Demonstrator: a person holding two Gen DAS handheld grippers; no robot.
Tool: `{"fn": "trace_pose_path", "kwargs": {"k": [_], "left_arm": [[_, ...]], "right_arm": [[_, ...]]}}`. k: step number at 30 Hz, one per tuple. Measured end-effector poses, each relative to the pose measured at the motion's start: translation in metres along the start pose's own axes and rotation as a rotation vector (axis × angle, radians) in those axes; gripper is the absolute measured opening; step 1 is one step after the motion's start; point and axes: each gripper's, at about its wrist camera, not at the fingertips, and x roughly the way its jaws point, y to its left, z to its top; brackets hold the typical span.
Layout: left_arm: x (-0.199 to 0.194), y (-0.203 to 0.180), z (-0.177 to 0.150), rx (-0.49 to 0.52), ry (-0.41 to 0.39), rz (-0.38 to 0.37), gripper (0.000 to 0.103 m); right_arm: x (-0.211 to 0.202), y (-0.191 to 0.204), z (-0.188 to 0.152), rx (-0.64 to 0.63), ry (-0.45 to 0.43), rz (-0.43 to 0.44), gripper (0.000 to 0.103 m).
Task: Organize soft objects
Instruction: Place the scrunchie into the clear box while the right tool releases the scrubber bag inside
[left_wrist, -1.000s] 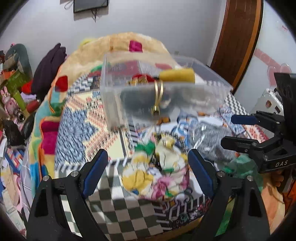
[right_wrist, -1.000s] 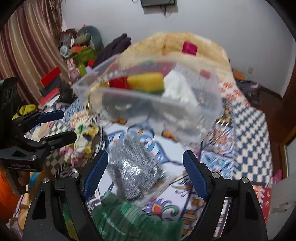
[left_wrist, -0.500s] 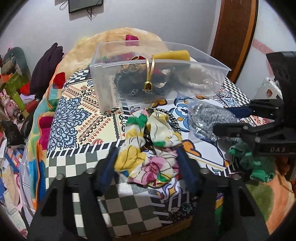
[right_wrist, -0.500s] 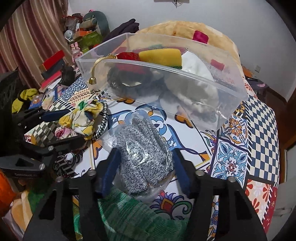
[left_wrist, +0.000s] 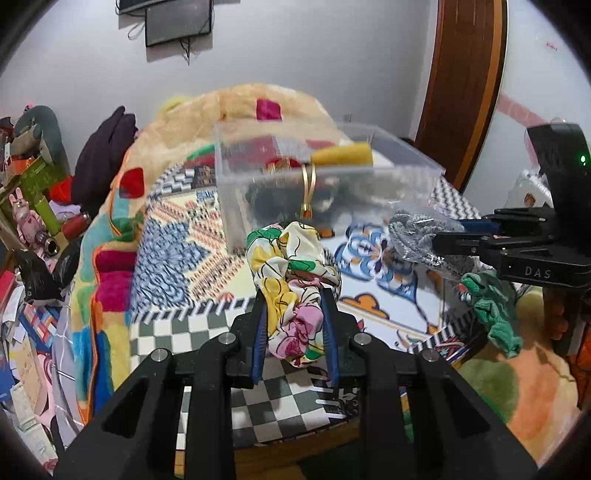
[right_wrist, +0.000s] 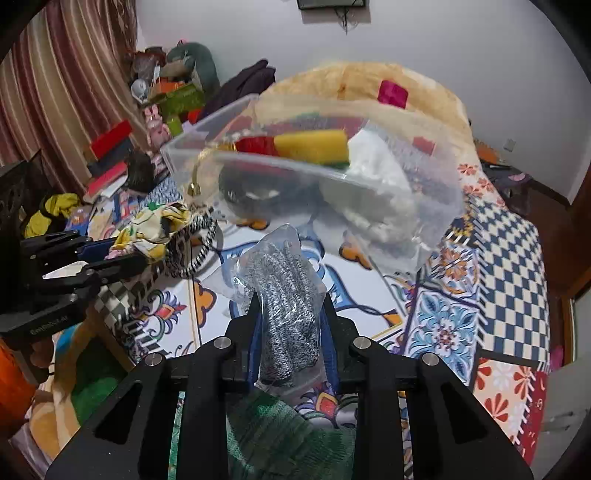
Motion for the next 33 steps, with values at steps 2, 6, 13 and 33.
{"fn": "trace_pose_path", "kwargs": {"k": [2,6,13,33], "left_arm": [[-0.008,0.002,0.006,-0.002,-0.026,0.002,0.026],[-0.022,0.003,0.02,-0.002,-0.082,0.009,0.026],[-0.028,0.01,0.056,-0.024,-0.163,0.008,0.026],[0.043,0.011,0.127,-0.017,-0.132,-0.007,0.026]], "right_arm": [[-0.009,-0.001,0.002,0.004,-0.026,-0.005,0.025],[-0.029,-0.003,0.009,0.011,-0.09,-0.023,0.025],[-0.055,-0.005,0.029,0.023,-0.204,-0.058,0.025],[-0.025,-0.027,0.081,0.067,-0.262,-0.136,0.025]]}}
